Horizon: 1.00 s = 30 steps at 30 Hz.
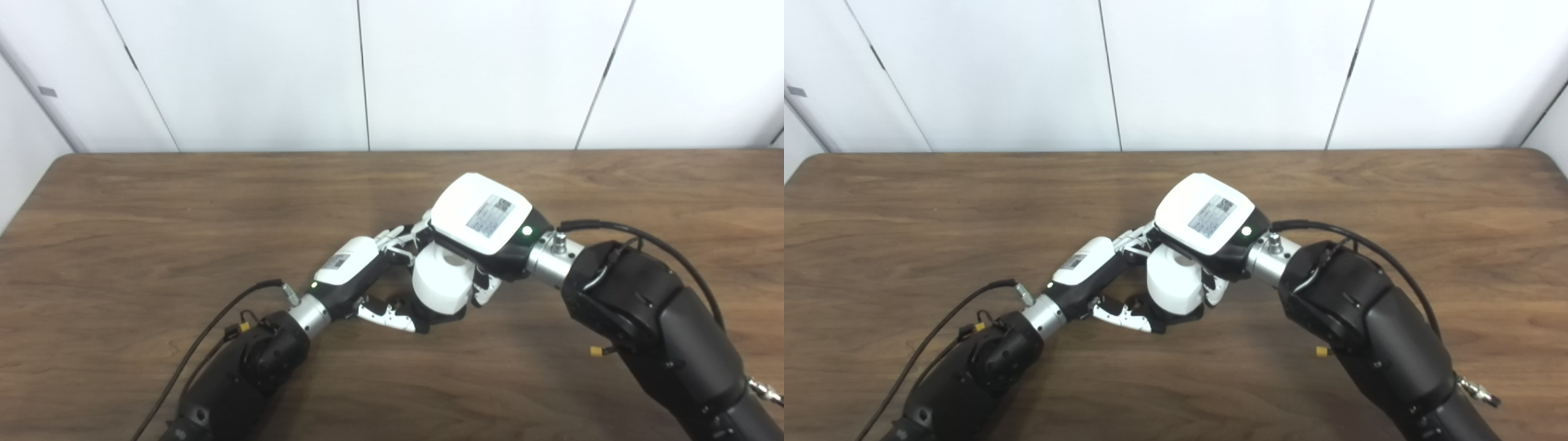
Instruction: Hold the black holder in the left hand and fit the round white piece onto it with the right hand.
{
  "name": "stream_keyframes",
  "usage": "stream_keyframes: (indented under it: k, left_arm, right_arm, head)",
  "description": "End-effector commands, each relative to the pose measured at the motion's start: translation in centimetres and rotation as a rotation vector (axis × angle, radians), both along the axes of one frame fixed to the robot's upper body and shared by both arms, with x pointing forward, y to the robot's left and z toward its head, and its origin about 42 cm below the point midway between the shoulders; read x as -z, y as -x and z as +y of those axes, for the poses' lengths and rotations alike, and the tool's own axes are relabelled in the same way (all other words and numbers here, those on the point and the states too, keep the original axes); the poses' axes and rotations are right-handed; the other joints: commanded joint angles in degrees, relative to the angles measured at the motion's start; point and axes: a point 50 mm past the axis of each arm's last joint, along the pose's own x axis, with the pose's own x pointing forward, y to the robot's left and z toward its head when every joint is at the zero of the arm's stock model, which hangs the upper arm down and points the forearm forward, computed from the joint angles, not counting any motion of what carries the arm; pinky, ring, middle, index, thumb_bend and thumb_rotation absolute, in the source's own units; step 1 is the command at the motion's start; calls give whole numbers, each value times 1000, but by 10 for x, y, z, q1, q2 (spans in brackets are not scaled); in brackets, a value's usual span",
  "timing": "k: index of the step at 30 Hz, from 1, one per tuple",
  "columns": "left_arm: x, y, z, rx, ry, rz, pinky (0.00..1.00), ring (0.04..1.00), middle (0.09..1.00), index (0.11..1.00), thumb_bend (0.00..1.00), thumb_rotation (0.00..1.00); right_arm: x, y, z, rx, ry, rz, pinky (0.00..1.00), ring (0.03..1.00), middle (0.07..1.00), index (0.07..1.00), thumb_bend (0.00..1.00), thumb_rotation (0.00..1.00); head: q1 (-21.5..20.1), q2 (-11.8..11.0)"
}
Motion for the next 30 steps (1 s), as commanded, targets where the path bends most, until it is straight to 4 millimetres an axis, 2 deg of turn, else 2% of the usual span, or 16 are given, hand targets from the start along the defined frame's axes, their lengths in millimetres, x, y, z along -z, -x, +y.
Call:
stream_keyframes:
  k: [1,11,15,20,22,25,28,30]
  left_arm:
    - [19,14,-9,36,-70,66,978,1000,928,480,524,65]
    - [18,16,-10,40,-67,56,974,1000,923,480,524,65]
    - [18,16,-11,36,-72,61,978,1000,909,480,524,66]
    - [18,16,-11,32,-71,54,968,1000,907,480,524,65]
    - [18,15,-11,29,-67,56,965,1000,908,481,525,64]
    - [18,15,-12,27,-59,58,965,1000,914,480,525,63]
    - [18,15,-11,29,-55,57,971,1000,910,480,524,64]
    - [18,15,-10,30,-53,57,977,1000,911,480,524,64]
  right_arm:
    - [-9,-1,4,-39,-13,-48,344,380,468,513,518,0]
    - [10,0,10,-50,-2,27,356,382,473,508,518,0]
    - [17,2,12,-54,0,62,390,392,487,503,519,0]
    - [23,6,15,-76,-5,67,343,379,475,536,514,0]
    - [24,8,16,-79,6,74,357,380,474,539,514,0]
    - [28,11,16,-87,7,90,444,430,488,500,520,0]
    - [32,13,14,-106,3,94,379,401,483,518,518,0]
    - [34,13,11,-115,6,99,375,394,471,515,518,0]
  head:
    - [0,0]
    - [2,6]
    - [4,7]
    - [4,8]
    - [4,9]
    - [5,10]
    - [4,11]
    - [3,10]
